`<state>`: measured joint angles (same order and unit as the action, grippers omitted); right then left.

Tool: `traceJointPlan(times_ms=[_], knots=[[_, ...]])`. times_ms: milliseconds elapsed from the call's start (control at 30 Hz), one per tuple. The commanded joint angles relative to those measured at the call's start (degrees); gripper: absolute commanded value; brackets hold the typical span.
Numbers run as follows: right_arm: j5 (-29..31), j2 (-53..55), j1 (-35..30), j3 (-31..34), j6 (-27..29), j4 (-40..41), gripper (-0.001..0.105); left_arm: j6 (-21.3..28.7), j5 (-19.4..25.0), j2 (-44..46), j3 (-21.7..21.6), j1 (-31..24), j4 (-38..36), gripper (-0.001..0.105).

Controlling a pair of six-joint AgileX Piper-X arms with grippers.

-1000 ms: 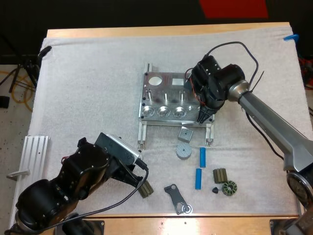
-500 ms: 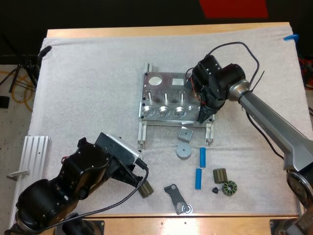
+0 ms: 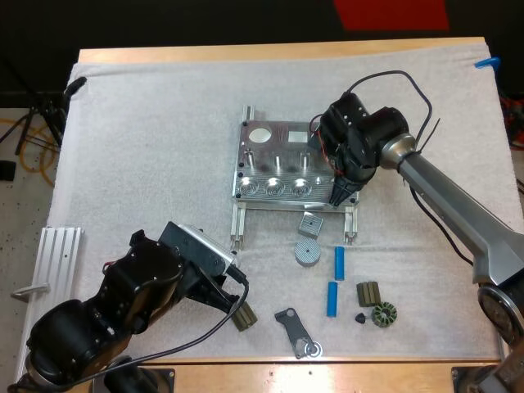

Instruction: Load cells from right to left

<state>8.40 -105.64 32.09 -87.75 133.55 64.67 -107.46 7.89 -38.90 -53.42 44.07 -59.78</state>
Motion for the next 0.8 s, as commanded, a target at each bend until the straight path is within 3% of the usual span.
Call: traceJointPlan(times_ms=[0,100,200,767], knots=[[-0.5,-0.3,-0.1,-0.2,0.1,-0.9,0.012,-0.1,0.0,0.1,-0.1,0.0,0.5,0.057],[-0.8,-0.3,-0.1,-0.2,-0.1,-2.5,0.038,-0.1,0.0,0.1,-0.1,0.0,0.5,0.057],[-0.7,-0.3,-0.1,-0.3,-0.1,-3.1,0.049,-0.1,0.0,0.1,-0.1,0.0,0.5,0.057],[-0.4,6.2,-0.1,-0.3,-1.5,-6.1,0.048,-0.1,0.0,0.1,1.2,0.0,0.5,0.057]])
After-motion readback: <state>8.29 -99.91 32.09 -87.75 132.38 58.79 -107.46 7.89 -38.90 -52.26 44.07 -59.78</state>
